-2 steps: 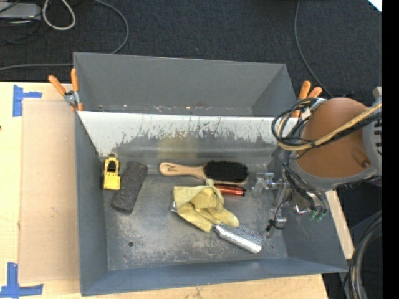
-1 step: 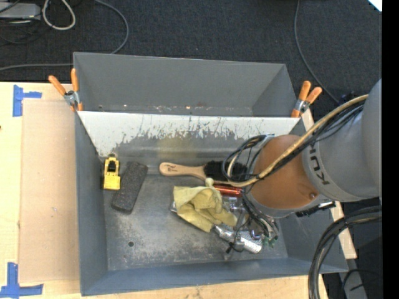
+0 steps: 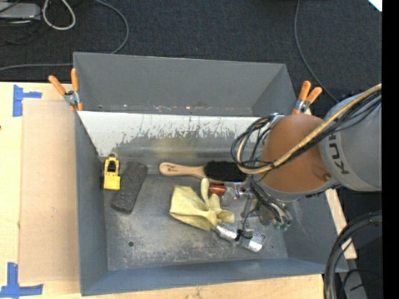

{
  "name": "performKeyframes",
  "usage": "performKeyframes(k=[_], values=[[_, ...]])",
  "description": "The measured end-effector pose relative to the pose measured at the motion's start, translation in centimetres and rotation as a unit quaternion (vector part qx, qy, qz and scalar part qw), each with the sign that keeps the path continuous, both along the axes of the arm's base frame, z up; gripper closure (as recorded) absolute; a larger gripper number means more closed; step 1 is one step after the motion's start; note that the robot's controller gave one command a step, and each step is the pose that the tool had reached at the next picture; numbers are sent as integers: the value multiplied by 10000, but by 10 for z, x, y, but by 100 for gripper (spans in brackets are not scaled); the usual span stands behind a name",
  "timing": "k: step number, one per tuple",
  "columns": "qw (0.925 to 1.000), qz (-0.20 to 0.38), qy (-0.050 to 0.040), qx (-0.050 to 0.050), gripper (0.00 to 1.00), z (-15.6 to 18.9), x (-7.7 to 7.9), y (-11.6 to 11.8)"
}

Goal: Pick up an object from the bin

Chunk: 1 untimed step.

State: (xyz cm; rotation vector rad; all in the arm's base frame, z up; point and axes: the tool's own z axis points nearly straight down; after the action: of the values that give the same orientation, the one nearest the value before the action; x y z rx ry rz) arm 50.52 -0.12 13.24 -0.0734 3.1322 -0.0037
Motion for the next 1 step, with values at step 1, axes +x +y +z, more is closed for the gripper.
performKeyframes(k=[1], values=[[9992,-376,109,15,0,-57,-7,-5]])
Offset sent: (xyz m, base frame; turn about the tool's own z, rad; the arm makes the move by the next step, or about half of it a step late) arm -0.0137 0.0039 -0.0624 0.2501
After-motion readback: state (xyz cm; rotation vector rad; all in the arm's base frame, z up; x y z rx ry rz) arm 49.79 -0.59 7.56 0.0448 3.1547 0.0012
